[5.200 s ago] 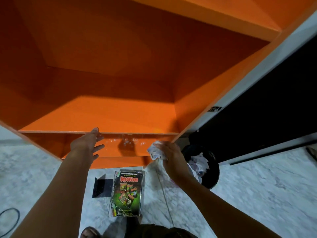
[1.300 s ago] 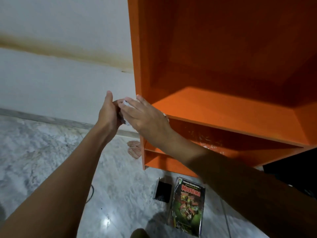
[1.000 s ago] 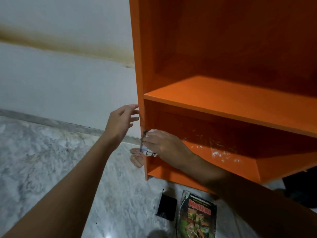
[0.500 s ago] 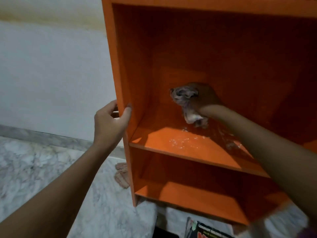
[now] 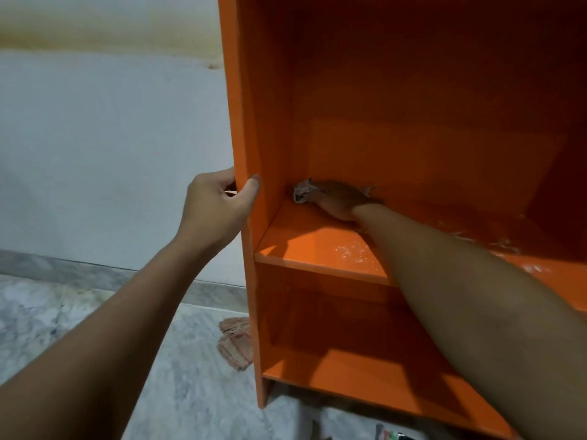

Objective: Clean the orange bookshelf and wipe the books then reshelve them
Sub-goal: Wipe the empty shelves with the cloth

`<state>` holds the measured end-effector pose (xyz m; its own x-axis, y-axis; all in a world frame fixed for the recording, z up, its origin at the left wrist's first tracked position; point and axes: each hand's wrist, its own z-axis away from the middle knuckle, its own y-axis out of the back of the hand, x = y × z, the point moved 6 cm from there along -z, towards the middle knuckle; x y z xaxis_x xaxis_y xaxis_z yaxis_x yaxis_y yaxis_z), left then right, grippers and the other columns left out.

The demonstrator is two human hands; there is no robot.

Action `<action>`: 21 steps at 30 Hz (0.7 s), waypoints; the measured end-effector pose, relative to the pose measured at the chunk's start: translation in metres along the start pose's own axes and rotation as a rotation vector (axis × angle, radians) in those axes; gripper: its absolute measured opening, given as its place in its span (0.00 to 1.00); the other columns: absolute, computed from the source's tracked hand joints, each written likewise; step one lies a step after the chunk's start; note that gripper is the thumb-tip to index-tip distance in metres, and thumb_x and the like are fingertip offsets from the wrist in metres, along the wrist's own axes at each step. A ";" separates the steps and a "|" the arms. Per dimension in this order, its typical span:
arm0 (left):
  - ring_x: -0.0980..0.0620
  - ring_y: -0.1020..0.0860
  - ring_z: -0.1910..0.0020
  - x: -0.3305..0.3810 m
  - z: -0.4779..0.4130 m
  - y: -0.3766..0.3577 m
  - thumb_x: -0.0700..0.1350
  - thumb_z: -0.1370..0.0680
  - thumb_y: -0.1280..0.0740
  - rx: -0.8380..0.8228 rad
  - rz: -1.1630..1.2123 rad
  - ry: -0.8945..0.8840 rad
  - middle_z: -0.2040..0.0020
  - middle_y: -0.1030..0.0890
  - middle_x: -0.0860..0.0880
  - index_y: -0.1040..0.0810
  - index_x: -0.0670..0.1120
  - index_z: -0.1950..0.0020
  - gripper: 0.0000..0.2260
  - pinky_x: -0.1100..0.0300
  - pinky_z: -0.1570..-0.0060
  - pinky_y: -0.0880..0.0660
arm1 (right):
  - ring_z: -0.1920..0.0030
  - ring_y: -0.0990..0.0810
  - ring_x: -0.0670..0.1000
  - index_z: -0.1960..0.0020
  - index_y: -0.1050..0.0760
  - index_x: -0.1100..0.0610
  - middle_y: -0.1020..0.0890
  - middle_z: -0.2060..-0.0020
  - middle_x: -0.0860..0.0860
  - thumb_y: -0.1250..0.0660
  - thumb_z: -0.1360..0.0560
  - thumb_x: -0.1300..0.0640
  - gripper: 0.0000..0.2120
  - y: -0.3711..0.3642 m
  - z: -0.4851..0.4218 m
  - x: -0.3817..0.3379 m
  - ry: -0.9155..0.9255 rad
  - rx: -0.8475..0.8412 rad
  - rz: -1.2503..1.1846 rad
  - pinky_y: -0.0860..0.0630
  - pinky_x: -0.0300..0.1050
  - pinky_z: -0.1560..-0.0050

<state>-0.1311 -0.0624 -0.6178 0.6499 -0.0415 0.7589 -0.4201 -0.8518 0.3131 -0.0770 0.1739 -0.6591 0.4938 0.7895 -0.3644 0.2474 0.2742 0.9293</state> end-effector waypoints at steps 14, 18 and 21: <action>0.50 0.18 0.55 -0.002 -0.006 0.003 0.50 0.19 0.36 -0.101 0.056 0.069 0.51 0.17 0.50 0.20 0.50 0.50 0.06 0.61 0.61 0.22 | 0.61 0.25 0.43 0.55 0.25 0.47 0.25 0.62 0.41 0.33 0.29 0.66 0.13 -0.036 0.115 -0.086 0.599 -0.003 -0.145 0.29 0.45 0.59; 0.52 0.19 0.56 0.000 -0.009 0.005 0.49 0.19 0.36 -0.149 0.007 0.086 0.50 0.18 0.51 0.22 0.50 0.49 0.05 0.63 0.63 0.22 | 0.53 0.23 0.45 0.40 0.21 0.54 0.18 0.51 0.48 0.33 0.32 0.70 0.23 -0.047 0.161 -0.118 0.826 -0.249 -0.011 0.25 0.44 0.50; 0.54 0.17 0.62 -0.001 -0.011 0.008 0.47 0.19 0.35 -0.157 0.040 0.125 0.60 0.16 0.51 0.19 0.47 0.53 0.07 0.55 0.60 0.17 | 0.54 0.20 0.46 0.36 0.22 0.52 0.18 0.49 0.47 0.32 0.27 0.66 0.21 -0.009 0.142 -0.110 0.684 -0.097 -0.174 0.21 0.42 0.56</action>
<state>-0.1421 -0.0630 -0.6097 0.5513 -0.0007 0.8343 -0.5443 -0.7582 0.3589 -0.0151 0.0073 -0.6356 -0.1881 0.8888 -0.4179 0.1845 0.4499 0.8738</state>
